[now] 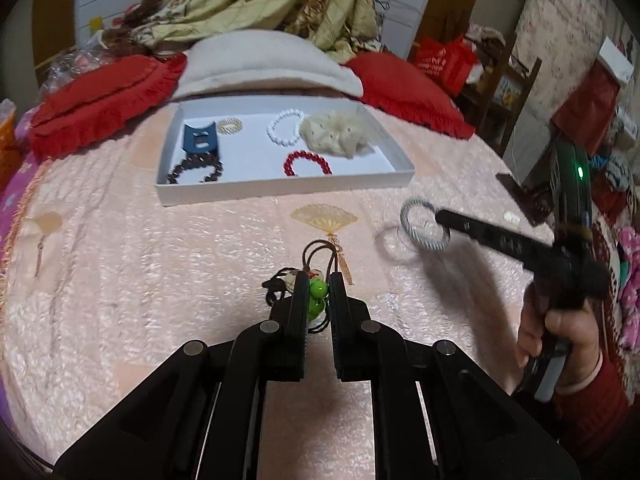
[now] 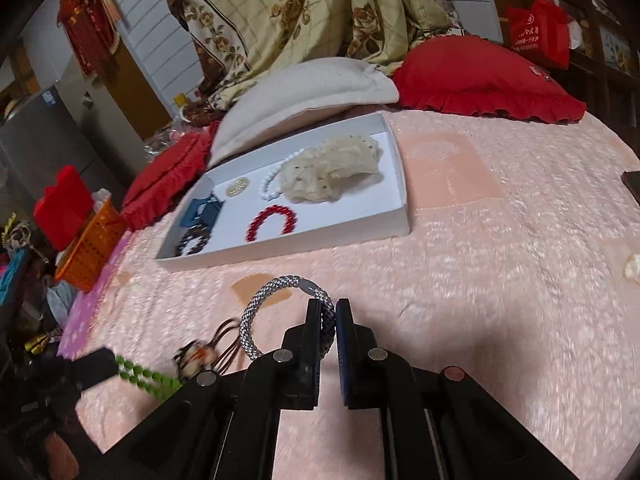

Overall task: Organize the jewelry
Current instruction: 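Lift the grey bangle with right tool while left tool lifts the green beads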

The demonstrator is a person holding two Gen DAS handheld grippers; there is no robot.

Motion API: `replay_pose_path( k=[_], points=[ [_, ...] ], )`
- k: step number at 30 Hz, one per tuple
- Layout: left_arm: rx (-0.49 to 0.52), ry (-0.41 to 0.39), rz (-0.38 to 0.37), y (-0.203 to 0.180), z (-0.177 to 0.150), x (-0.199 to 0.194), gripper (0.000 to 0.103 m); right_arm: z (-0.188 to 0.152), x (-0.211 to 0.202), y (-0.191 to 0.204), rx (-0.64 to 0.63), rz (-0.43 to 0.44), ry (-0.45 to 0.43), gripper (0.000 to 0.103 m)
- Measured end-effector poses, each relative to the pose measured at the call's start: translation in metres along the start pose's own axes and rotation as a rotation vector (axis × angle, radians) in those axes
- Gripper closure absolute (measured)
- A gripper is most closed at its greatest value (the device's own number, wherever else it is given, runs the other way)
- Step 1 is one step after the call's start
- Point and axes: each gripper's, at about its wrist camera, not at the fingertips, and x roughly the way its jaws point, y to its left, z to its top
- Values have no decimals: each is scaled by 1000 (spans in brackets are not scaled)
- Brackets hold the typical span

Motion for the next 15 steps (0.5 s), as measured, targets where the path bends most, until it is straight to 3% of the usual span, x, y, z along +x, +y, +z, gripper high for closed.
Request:
replay_pose_path(
  k=[15],
  points=[
    [-31, -86, 53, 8, -12, -48, 95, -21, -51, 48, -97, 36, -63, 96]
  ],
)
